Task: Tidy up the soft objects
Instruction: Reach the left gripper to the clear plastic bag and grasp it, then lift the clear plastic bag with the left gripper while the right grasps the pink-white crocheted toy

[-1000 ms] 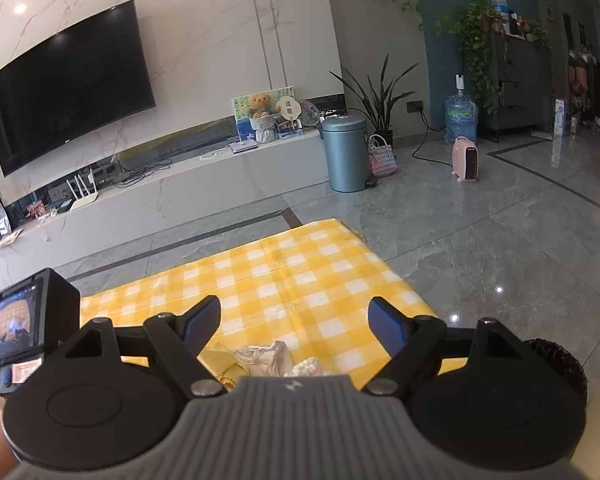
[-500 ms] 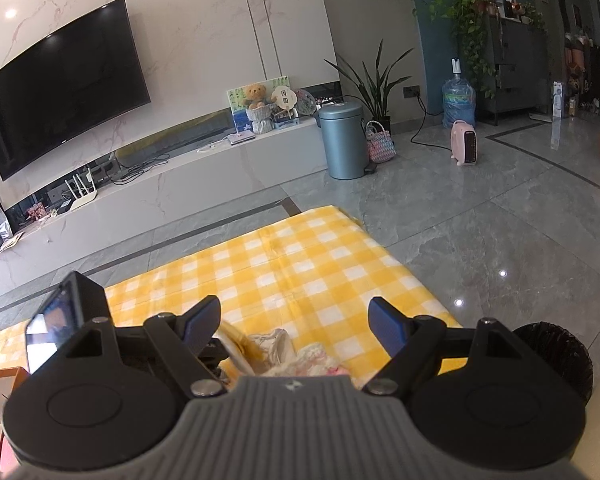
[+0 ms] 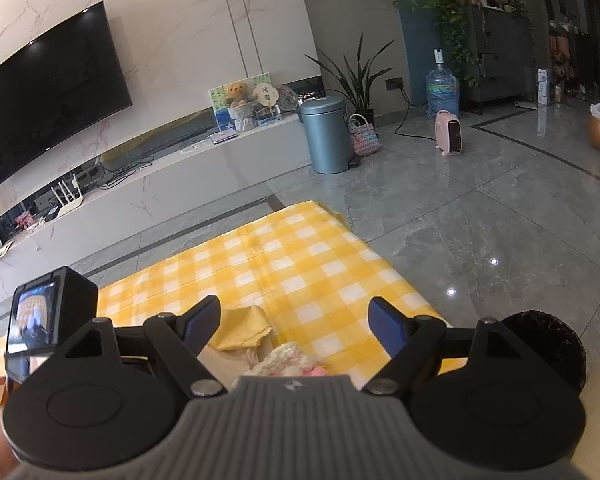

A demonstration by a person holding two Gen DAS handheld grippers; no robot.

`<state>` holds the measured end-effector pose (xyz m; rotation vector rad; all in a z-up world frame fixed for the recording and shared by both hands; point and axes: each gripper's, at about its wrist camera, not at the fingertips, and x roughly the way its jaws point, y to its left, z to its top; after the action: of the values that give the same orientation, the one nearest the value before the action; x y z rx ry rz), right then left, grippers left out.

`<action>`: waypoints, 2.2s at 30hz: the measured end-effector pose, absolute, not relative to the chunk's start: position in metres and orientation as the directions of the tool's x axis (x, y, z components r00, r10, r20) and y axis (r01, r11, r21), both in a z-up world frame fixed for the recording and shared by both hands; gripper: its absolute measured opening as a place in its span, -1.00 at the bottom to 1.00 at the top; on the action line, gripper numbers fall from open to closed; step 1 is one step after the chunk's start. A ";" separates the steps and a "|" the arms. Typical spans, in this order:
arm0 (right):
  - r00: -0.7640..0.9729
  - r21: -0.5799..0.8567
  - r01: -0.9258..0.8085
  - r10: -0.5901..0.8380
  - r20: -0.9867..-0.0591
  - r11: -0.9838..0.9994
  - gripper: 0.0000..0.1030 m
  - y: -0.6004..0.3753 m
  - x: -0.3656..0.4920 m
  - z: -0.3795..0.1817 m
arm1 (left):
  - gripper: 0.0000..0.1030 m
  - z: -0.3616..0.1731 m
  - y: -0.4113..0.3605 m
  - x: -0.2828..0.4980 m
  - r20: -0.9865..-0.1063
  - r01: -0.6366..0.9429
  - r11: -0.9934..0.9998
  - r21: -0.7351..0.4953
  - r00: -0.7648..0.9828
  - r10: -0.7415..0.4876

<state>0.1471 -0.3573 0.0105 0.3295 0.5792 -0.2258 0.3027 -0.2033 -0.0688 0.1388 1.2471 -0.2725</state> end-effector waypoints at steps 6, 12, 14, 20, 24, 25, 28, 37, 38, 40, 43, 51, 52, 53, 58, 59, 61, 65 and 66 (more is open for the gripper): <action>0.811 0.238 0.288 -0.104 -0.576 0.927 0.56 -0.355 0.149 0.009 | 0.69 -0.072 -0.205 0.308 -0.974 0.266 0.964 0.031 0.226 -0.031; 0.810 0.235 0.286 -0.103 -0.578 0.929 0.56 -0.354 0.148 0.008 | 0.70 -0.068 -0.192 0.300 -0.989 0.104 0.994 0.027 0.151 0.011; 0.810 0.234 0.284 -0.102 -0.578 0.930 0.56 -0.354 0.148 0.008 | 0.70 -0.064 -0.192 0.295 -0.986 0.114 0.993 0.029 0.165 0.010; 0.811 0.234 0.280 -0.099 -0.576 0.931 0.56 -0.354 0.148 0.009 | 0.70 -0.051 -0.201 0.291 -0.967 0.210 0.972 0.108 0.249 0.054; 0.808 0.231 0.278 -0.098 -0.581 0.932 0.56 -0.356 0.148 0.008 | 0.71 -0.034 -0.211 0.281 -0.949 0.386 0.913 0.132 0.315 0.004; 0.807 0.229 0.280 -0.099 -0.582 0.932 0.56 -0.357 0.148 0.007 | 0.72 -0.029 -0.214 0.278 -0.944 0.425 0.892 0.155 0.331 0.007; 0.804 0.225 0.286 -0.106 -0.585 0.931 0.56 -0.358 0.148 0.007 | 0.74 -0.017 -0.216 0.267 -0.932 0.560 0.808 0.181 0.361 -0.042; 0.797 0.216 0.306 -0.126 -0.590 0.927 0.56 -0.361 0.147 0.006 | 0.73 -0.027 -0.213 0.214 -0.916 0.913 0.165 0.372 0.390 -0.096; 0.795 0.212 0.308 -0.128 -0.593 0.927 0.56 -0.361 0.148 0.006 | 0.70 -0.032 -0.214 0.212 -0.925 0.925 0.108 0.363 0.372 -0.079; 0.790 0.203 0.306 -0.129 -0.599 0.930 0.56 -0.360 0.149 0.004 | 0.66 -0.042 -0.214 0.207 -0.933 0.935 0.032 0.354 0.355 -0.064; 0.781 0.189 0.295 -0.122 -0.612 0.937 0.56 -0.361 0.154 0.000 | 0.65 -0.048 -0.217 0.199 -0.940 0.943 -0.051 0.329 0.322 -0.112; 0.720 0.175 0.340 -0.136 -0.681 0.924 0.56 -0.377 0.169 -0.023 | 0.64 -0.091 -0.243 0.188 -0.961 0.915 -0.301 0.268 0.278 -0.008; 0.713 0.174 0.344 -0.135 -0.688 0.923 0.56 -0.378 0.171 -0.025 | 0.64 -0.095 -0.245 0.190 -0.960 0.915 -0.305 0.266 0.279 -0.001; 0.708 0.174 0.346 -0.134 -0.693 0.922 0.56 -0.379 0.172 -0.027 | 0.64 -0.098 -0.247 0.192 -0.961 0.915 -0.303 0.265 0.278 0.002; 0.708 0.174 0.329 -0.121 -0.696 0.928 0.56 -0.377 0.175 -0.031 | 0.21 -0.107 -0.250 0.196 -0.966 0.923 -0.299 0.243 0.259 0.013; 0.708 0.173 0.324 -0.117 -0.697 0.930 0.56 -0.376 0.175 -0.032 | 0.10 -0.108 -0.249 0.195 -0.968 0.924 -0.302 0.235 0.252 0.018; 0.703 0.173 0.315 -0.107 -0.703 0.933 0.56 -0.376 0.178 -0.035 | 0.07 -0.108 -0.246 0.192 -0.971 0.926 -0.309 0.218 0.238 0.028; 0.666 0.218 0.289 -0.032 -0.745 0.932 0.63 -0.381 0.193 -0.057 | 0.07 -0.107 -0.247 0.183 -0.968 0.944 -0.265 0.196 0.230 0.104; 0.647 0.228 0.282 -0.009 -0.763 0.932 0.69 -0.382 0.198 -0.064 | 0.07 -0.103 -0.244 0.181 -0.973 0.950 -0.257 0.177 0.208 0.099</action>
<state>0.1981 -0.3817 -0.0641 0.3437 0.8557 -0.1690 0.1806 -0.2435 -0.1032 1.5716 1.0224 -1.1749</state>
